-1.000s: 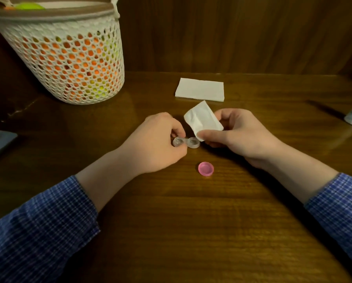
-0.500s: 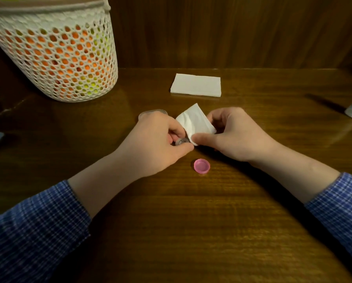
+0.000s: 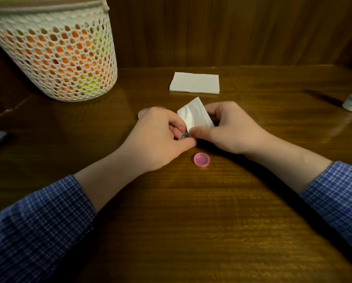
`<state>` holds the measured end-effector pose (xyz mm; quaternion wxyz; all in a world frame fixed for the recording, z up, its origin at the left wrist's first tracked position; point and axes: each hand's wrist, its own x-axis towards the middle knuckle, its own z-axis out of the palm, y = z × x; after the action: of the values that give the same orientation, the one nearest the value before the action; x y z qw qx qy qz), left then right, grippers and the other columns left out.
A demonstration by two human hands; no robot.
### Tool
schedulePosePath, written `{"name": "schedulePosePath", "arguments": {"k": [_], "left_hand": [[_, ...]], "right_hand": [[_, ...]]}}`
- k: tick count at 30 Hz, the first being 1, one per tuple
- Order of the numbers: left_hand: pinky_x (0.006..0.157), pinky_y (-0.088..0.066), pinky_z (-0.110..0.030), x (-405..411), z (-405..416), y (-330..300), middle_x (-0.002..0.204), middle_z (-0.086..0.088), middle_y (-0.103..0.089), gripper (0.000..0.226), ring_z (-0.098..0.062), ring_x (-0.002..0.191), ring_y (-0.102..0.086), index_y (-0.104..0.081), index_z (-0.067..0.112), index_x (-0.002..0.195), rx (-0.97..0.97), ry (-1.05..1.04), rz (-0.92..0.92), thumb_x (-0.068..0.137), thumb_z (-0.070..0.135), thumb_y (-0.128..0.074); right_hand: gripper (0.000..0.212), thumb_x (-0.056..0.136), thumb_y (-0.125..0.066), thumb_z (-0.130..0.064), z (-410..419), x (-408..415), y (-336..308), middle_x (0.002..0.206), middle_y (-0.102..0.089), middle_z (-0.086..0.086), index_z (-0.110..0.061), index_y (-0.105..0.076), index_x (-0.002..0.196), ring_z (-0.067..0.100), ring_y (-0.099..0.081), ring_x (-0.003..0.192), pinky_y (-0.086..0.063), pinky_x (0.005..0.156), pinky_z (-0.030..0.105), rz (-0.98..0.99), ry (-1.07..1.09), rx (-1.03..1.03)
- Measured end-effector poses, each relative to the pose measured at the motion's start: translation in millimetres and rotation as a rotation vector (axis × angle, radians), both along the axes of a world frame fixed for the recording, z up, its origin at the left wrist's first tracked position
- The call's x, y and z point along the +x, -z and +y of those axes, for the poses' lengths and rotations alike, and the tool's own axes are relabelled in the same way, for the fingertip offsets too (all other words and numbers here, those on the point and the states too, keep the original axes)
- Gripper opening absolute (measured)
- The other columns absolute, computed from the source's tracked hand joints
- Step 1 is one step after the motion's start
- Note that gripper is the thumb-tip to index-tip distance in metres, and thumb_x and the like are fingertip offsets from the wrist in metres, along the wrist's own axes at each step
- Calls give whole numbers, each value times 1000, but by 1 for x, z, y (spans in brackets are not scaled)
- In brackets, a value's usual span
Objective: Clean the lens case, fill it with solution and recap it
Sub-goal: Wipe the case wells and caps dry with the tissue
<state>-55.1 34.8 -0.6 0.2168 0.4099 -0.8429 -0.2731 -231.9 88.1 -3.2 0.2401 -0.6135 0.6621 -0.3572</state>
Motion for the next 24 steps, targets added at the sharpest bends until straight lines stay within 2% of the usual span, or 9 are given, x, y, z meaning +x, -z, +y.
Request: {"name": "schedulePosePath", "arguments": {"k": [2,3,7,11,13,15,18,21,24], "left_hand": [[56,-51,-7,1,-1,0,79,13,-67,27,3,76,-67,-69,33,96,19,-26,59,77,33,-89],[56,-50,-6,2,-1,1,80,13,-68,32,4,73,-67,-68,33,98,24,-46,83,76,32,-90],[53,-54,-12,2,-2,0,82,10,-69,39,-3,70,-70,-67,28,102,73,-70,217,73,24,-93],[48,-56,-21,3,-3,-2,85,7,-73,37,-7,73,-74,-70,24,103,175,-26,338,74,18,-92],[58,-62,-24,4,-4,-2,88,6,-75,34,-7,79,-75,-72,22,103,187,-5,391,75,14,-90],[71,-63,-24,6,-7,-2,92,5,-77,33,-8,87,-76,-73,20,104,205,10,447,77,9,-88],[75,-62,-25,7,-10,-2,94,0,-79,32,-13,92,-77,-72,19,105,329,30,536,79,4,-84],[72,-60,-22,6,-11,-3,95,0,-80,34,-16,89,-78,-72,19,106,445,54,608,75,15,-85],[72,-60,-21,4,-10,-2,96,2,-80,47,-15,90,-78,-72,20,107,485,80,596,62,29,-84]], "right_hand": [[22,86,-82,-30,0,-1,0,92,-75,-7,-26,-74,106,6,-71,82,-58,65,21,-59,21,-1],[25,86,-82,-31,0,0,0,93,-75,-7,-25,-73,109,6,-70,82,-58,66,21,-57,29,-10],[23,87,-81,-33,0,1,1,92,-73,-12,-34,-66,105,-3,-68,86,-54,60,11,-93,26,-32],[6,94,-74,-30,2,0,-1,80,-74,-1,-25,-70,93,12,-69,67,-51,51,13,-130,38,-7],[6,95,-73,-31,3,0,-4,79,-75,-1,-26,-70,92,8,-66,55,-49,48,13,-186,51,9],[9,94,-73,-34,4,0,-5,77,-75,3,-25,-70,93,5,-64,52,-49,48,14,-229,68,20],[11,93,-74,-33,4,0,-6,80,-75,-3,-30,-66,100,3,-65,56,-49,50,13,-308,81,34],[10,96,-69,-23,6,0,-11,76,-76,-3,-16,-70,103,5,-62,54,-49,51,16,-447,31,102],[11,96,-69,-15,8,1,-12,74,-74,2,-6,-72,101,7,-63,57,-51,52,18,-610,-11,110]]}}
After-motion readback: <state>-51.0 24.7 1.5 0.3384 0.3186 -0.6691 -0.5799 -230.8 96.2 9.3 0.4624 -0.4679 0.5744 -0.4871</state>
